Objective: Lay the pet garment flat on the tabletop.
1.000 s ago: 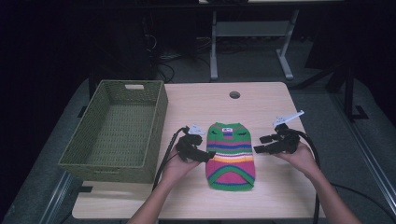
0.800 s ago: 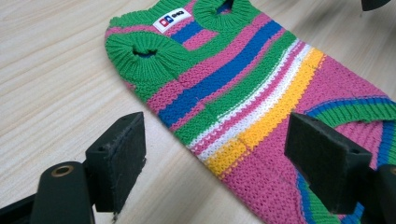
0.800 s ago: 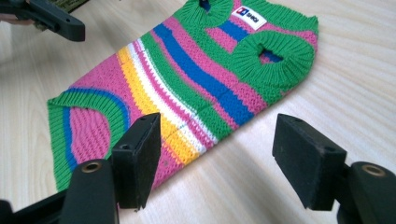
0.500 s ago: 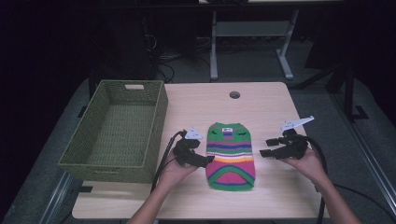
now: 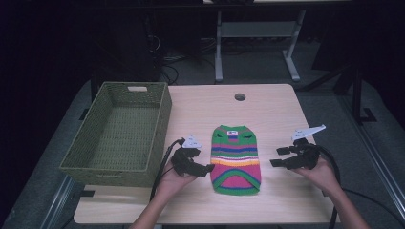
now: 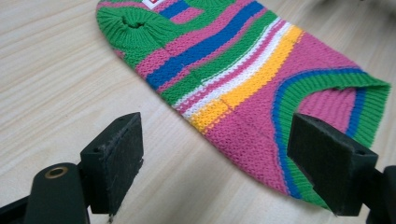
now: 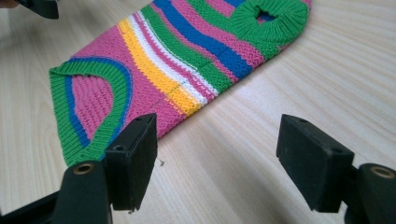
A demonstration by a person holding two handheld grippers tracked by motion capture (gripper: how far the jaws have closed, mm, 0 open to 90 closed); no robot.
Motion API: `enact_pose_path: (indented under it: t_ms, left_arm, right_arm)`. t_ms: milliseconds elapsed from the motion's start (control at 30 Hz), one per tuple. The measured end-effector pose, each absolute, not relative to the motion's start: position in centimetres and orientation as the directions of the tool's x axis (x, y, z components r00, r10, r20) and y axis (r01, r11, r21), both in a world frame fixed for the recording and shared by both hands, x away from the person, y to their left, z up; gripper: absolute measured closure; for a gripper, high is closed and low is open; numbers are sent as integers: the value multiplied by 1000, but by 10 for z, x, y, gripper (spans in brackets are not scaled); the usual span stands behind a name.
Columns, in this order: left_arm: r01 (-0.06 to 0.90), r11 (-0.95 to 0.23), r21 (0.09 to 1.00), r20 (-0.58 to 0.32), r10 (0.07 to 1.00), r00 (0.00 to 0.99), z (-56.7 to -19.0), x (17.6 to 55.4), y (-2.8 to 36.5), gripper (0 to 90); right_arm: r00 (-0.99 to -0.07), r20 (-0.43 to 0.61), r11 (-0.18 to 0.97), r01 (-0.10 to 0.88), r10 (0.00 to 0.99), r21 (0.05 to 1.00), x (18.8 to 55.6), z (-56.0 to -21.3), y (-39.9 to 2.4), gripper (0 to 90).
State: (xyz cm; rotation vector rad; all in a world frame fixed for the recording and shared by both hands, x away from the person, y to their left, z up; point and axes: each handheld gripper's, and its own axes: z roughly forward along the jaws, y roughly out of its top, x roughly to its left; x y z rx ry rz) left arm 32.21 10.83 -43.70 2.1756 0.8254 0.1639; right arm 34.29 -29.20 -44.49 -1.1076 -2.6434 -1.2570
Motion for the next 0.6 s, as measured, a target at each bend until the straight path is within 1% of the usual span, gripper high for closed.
enact_pose_path:
  t_ms: [167, 233, 400, 600]
  left_arm:
    - [496, -492, 716, -133, 601, 788, -437, 317, 109, 185]
    - [501, -482, 719, -141, 605, 784, -438, 315, 108, 185]
    - [484, -507, 713, -123, 589, 799, -439, 310, 109, 185]
    - [486, -505, 713, -130, 586, 799, -440, 305, 111, 189]
  right_arm:
    - [-748, 294, 426, 603, 594, 674, 334, -447, -296, 287]
    - [-745, 301, 425, 610, 596, 669, 332, -448, -298, 282]
    - [-748, 299, 409, 599, 592, 689, 326, -449, -304, 281]
    - [-741, 295, 411, 606, 603, 681, 320, -452, -308, 280]
